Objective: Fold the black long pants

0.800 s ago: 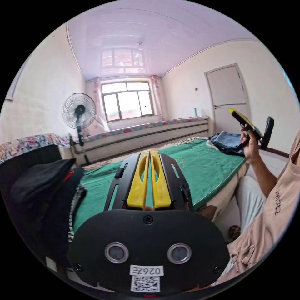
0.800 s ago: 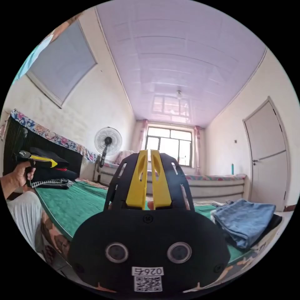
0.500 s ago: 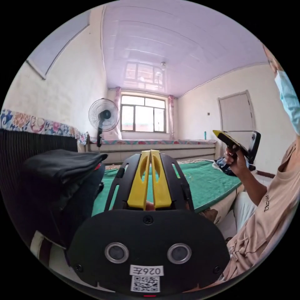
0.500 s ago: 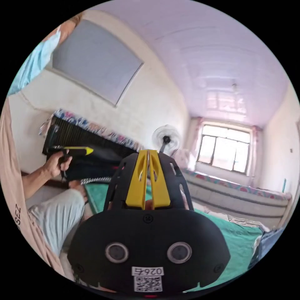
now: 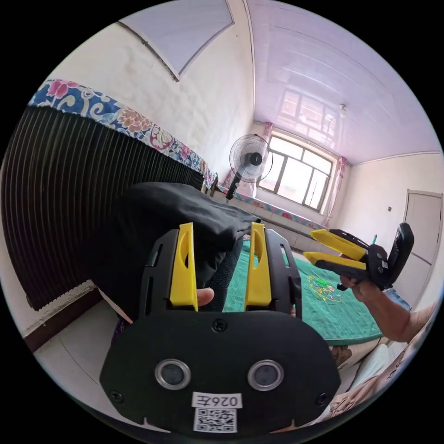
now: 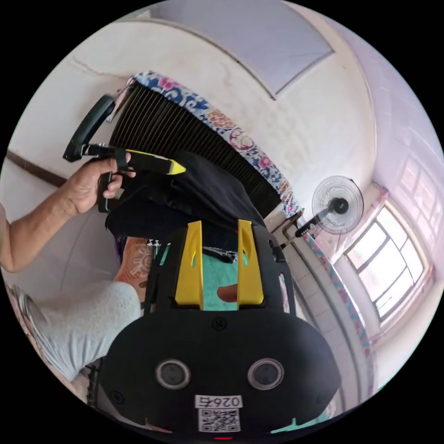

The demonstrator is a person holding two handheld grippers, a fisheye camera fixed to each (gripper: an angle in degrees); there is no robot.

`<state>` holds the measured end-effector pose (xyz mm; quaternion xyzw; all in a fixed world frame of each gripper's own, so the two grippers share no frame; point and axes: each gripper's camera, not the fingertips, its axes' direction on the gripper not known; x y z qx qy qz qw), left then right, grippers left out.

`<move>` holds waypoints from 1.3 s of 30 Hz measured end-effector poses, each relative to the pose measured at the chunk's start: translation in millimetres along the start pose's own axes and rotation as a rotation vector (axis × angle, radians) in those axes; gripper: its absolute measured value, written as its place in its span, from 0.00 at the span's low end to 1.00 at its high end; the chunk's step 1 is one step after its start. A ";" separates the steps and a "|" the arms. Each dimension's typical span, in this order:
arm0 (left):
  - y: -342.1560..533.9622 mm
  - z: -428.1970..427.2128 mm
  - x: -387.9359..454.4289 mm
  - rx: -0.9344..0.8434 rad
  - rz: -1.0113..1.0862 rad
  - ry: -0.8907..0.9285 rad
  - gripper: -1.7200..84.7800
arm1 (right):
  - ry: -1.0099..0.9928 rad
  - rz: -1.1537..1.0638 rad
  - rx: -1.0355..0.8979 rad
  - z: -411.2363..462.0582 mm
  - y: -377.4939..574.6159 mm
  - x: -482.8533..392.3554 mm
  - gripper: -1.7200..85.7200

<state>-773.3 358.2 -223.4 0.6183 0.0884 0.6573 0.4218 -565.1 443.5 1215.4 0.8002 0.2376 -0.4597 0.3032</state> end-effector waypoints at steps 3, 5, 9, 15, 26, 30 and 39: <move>3.2 -0.4 -7.5 0.012 0.007 -0.016 0.21 | 0.032 -0.175 -0.034 41.0 12.5 -95.5 0.12; 6.0 -2.5 -14.2 0.013 -0.010 -0.027 0.19 | 0.041 -0.243 -0.035 58.2 20.8 -139.8 0.13; 9.0 -2.4 -30.4 0.009 -0.034 0.018 0.14 | 0.005 -0.359 -0.047 82.1 34.2 -207.1 0.12; -15.8 -4.7 -21.3 0.043 0.080 0.013 0.02 | 0.106 -0.309 -0.047 57.5 41.4 -197.5 0.01; -132.6 5.9 108.0 0.249 0.415 0.421 0.01 | 0.080 0.311 0.134 -159.3 10.8 205.3 0.01; -129.7 1.3 170.3 0.364 0.522 0.468 0.01 | 0.273 0.406 0.140 -261.6 52.0 355.4 0.01; -89.4 103.6 245.6 0.124 0.457 0.621 0.01 | 0.373 0.746 0.059 -425.0 232.8 685.5 0.01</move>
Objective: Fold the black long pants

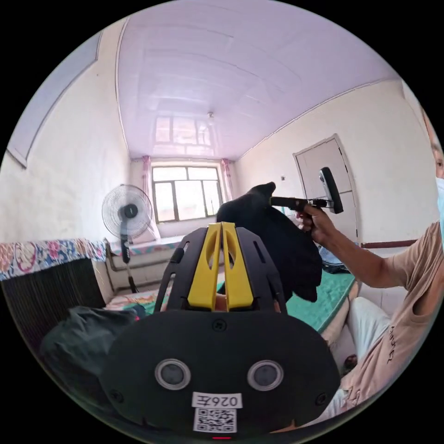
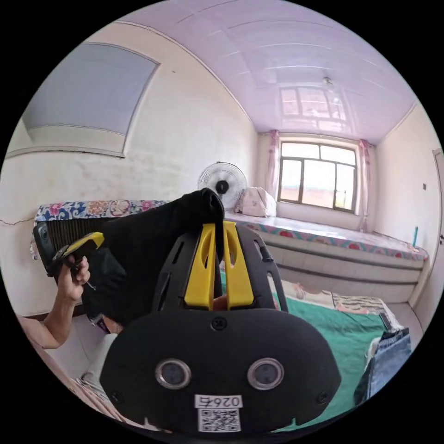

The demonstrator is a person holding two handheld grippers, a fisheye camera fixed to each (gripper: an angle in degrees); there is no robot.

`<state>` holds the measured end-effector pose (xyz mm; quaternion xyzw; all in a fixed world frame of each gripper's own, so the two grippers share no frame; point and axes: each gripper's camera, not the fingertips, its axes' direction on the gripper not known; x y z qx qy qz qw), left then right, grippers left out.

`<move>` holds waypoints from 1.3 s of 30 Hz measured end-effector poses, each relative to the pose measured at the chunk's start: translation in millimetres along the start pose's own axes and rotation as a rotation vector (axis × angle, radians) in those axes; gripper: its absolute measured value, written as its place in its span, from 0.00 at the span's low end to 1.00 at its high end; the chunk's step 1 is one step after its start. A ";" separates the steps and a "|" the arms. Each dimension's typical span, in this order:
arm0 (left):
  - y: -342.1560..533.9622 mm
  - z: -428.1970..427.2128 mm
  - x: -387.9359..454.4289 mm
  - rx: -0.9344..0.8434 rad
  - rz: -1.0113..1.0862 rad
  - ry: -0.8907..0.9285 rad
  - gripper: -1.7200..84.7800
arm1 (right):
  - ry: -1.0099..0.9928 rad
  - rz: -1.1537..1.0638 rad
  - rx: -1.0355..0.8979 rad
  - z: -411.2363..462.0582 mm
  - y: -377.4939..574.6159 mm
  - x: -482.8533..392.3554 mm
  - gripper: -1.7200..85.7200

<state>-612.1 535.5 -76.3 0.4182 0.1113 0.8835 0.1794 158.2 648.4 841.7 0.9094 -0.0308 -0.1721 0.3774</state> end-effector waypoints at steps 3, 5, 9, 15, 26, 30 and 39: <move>22.0 57.5 -3.9 -0.118 -0.077 0.039 0.01 | 0.098 0.027 -0.065 15.3 -18.9 84.5 0.01; 39.6 93.2 -8.3 -0.206 -0.118 0.040 0.01 | 0.160 0.027 -0.150 35.7 -26.4 130.7 0.01; 88.7 180.6 -20.8 -0.506 -0.166 0.085 0.02 | 0.343 0.170 -0.423 106.2 -9.7 283.7 0.02; 148.2 277.4 -38.4 -0.752 -0.263 0.212 0.18 | 0.408 0.724 -0.472 88.2 57.8 473.3 0.01; 193.5 375.3 -45.7 -0.969 -0.205 0.208 0.25 | 0.306 0.287 -0.474 192.9 -70.6 342.7 0.16; 193.3 388.6 -43.9 -0.960 -0.234 0.308 0.18 | 0.208 0.155 -0.730 323.8 -82.3 300.8 0.18; 192.8 396.6 -42.8 -0.957 -0.214 0.296 0.16 | 0.230 0.284 -0.838 400.9 -186.5 285.8 0.10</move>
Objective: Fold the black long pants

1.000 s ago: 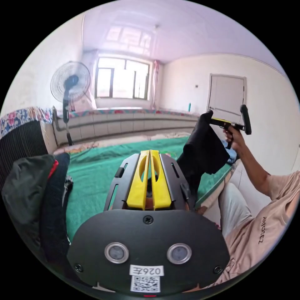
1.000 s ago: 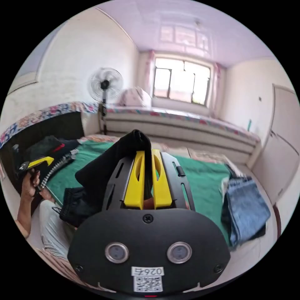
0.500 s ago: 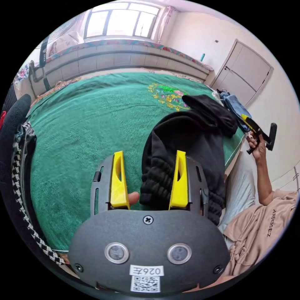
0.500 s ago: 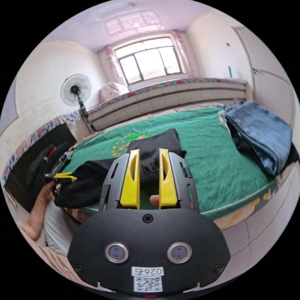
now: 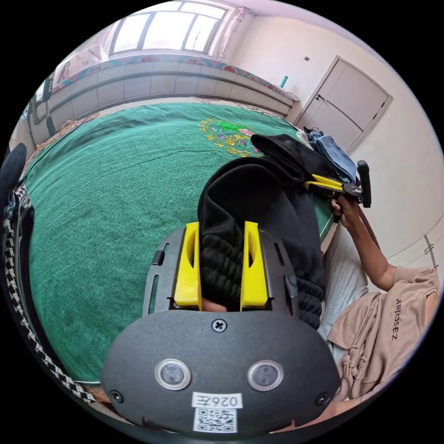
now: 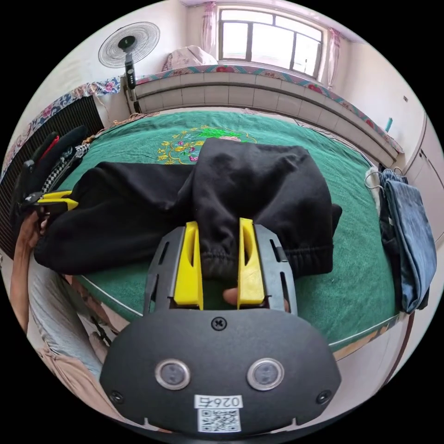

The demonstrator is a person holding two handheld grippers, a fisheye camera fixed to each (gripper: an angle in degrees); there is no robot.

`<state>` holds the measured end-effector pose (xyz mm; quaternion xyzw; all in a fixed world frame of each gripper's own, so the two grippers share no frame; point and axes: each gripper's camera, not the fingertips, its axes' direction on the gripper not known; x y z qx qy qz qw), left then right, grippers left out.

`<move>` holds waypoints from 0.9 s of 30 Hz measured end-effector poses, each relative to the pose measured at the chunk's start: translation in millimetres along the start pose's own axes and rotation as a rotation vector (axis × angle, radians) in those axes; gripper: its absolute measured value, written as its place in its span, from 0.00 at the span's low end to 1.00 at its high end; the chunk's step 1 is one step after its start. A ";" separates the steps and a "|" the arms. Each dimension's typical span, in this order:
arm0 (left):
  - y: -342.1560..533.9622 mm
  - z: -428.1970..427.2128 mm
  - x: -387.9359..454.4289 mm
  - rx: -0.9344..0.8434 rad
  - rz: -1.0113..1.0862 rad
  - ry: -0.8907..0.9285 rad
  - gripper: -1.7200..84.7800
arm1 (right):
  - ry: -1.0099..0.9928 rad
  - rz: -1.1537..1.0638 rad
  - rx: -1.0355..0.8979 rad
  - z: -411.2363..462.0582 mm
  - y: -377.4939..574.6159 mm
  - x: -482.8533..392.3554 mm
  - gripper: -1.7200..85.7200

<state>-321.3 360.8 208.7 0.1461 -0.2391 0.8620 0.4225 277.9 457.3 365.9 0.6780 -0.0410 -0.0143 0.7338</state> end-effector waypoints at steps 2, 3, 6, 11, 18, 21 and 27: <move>1.2 -3.0 4.1 -0.002 0.012 -0.010 0.13 | -0.023 0.037 0.016 -18.0 -18.1 -6.6 0.07; 3.5 -6.6 7.7 0.003 0.020 -0.039 0.11 | -0.041 0.066 0.031 -31.1 -29.2 -10.0 0.05; 11.7 -15.3 18.1 0.030 0.042 -0.075 0.09 | -0.148 0.161 0.062 -62.7 -55.0 -10.4 0.02; 31.4 -36.7 29.7 0.127 0.046 -0.097 0.08 | -0.371 0.384 0.169 -112.1 -53.2 -4.4 0.01; 64.3 -87.9 34.6 0.367 -0.009 -0.051 0.08 | -0.108 0.309 0.322 -266.6 -78.0 -100.8 0.01; 79.0 -117.6 49.4 0.463 -0.015 -0.137 0.08 | 0.034 0.267 0.464 -362.9 -104.4 -133.1 0.01; 103.9 -187.5 77.4 0.631 0.009 -0.276 0.08 | 0.109 0.178 0.744 -524.6 -133.6 -191.3 0.01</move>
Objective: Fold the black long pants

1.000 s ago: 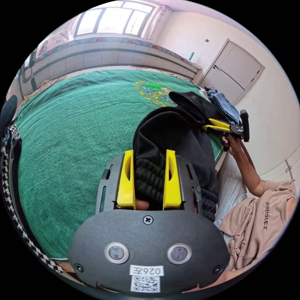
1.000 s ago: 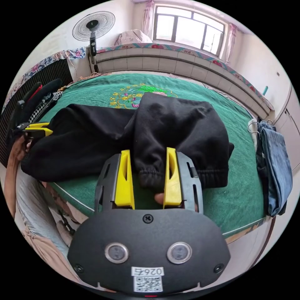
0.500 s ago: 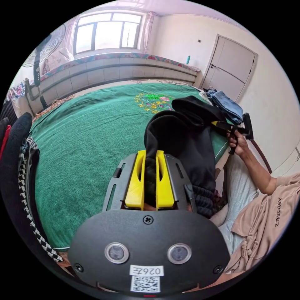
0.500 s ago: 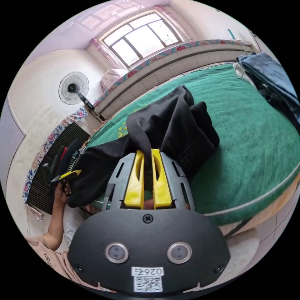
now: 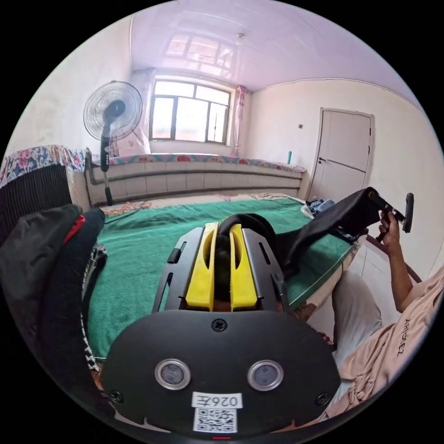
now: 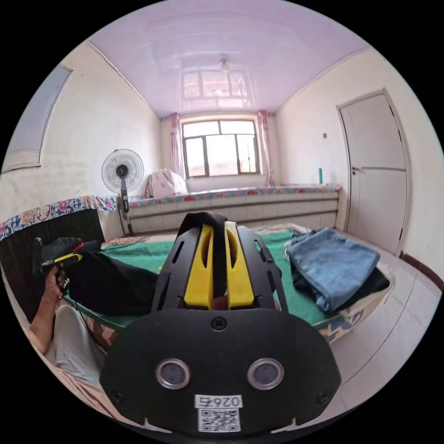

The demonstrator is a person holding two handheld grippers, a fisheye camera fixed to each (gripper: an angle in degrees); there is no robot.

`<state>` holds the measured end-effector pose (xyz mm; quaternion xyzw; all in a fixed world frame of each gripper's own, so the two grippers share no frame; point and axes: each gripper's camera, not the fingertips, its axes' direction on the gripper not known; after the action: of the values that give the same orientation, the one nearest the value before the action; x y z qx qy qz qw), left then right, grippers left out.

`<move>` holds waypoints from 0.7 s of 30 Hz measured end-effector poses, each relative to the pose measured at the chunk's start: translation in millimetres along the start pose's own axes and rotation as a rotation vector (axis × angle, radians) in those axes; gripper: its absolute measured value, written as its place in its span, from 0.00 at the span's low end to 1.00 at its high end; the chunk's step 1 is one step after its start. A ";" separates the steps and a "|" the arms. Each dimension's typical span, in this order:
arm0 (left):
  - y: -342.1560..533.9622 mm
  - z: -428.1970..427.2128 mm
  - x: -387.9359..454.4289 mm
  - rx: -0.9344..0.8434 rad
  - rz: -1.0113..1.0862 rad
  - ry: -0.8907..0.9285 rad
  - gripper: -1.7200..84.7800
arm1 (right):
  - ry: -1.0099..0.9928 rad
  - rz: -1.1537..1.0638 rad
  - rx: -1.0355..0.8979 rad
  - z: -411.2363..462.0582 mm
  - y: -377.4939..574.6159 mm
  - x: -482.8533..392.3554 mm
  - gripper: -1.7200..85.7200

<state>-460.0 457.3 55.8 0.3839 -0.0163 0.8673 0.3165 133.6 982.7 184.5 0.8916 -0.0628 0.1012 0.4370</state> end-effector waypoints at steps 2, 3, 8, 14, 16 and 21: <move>-7.7 -22.1 -2.0 0.057 0.010 -0.042 0.08 | 0.017 -0.045 0.041 -17.3 -25.3 -22.4 0.01; -13.0 -35.8 -5.7 0.096 0.007 -0.052 0.07 | 0.037 -0.070 0.053 -22.7 -39.8 -36.0 0.01; -39.3 -59.8 -24.3 0.103 0.010 -0.133 0.07 | -0.019 -0.078 0.015 1.8 -83.7 -55.5 0.01; -78.5 -16.7 -67.0 0.081 -0.053 -0.224 0.08 | 0.027 -0.034 -0.148 137.9 -106.7 -47.1 0.01; -98.1 24.5 -95.1 0.033 -0.128 -0.227 0.08 | -0.012 0.055 -0.289 247.8 -115.9 -19.2 0.02; -85.3 148.0 -162.7 -0.275 -0.407 -0.030 0.09 | 0.116 0.190 -0.690 478.8 -61.7 31.5 0.06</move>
<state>-232.9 398.0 31.8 0.3452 -0.0611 0.7696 0.5337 236.8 640.4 -141.4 0.6745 -0.1509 0.1645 0.7037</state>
